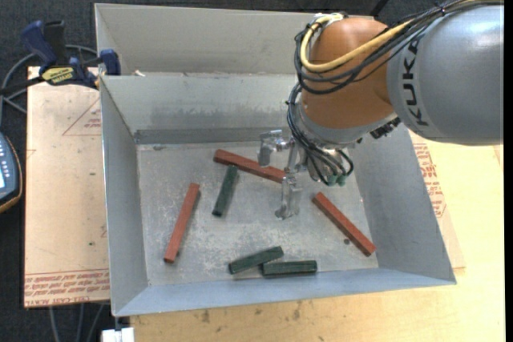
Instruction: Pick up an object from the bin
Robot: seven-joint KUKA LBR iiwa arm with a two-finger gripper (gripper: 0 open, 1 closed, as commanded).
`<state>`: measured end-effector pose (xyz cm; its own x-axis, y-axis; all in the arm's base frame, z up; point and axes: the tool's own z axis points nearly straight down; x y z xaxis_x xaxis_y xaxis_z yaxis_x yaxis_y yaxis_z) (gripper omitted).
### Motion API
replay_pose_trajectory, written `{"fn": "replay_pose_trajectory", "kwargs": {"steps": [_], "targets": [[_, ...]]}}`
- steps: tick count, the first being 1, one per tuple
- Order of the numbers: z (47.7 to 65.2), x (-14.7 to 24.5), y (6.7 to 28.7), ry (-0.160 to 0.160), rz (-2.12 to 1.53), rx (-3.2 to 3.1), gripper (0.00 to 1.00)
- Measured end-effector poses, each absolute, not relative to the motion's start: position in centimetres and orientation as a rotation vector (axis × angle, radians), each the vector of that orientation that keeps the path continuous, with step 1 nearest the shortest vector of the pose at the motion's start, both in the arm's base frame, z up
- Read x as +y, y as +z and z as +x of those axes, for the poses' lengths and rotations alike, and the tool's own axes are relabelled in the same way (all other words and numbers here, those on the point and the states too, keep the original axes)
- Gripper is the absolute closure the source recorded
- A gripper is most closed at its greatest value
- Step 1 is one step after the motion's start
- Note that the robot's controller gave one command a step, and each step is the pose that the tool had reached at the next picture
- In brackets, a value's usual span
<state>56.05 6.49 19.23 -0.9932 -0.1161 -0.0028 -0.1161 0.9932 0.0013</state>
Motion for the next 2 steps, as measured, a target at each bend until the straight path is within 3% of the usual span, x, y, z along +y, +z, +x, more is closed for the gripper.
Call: {"fn": "replay_pose_trajectory", "kwargs": {"steps": [1,2], "targets": [[61.8,1.6,8.2,-0.001,-0.146,3.139,0.0],[65.7,-2.6,7.0,0.0,0.124,3.138,0.0]]}}
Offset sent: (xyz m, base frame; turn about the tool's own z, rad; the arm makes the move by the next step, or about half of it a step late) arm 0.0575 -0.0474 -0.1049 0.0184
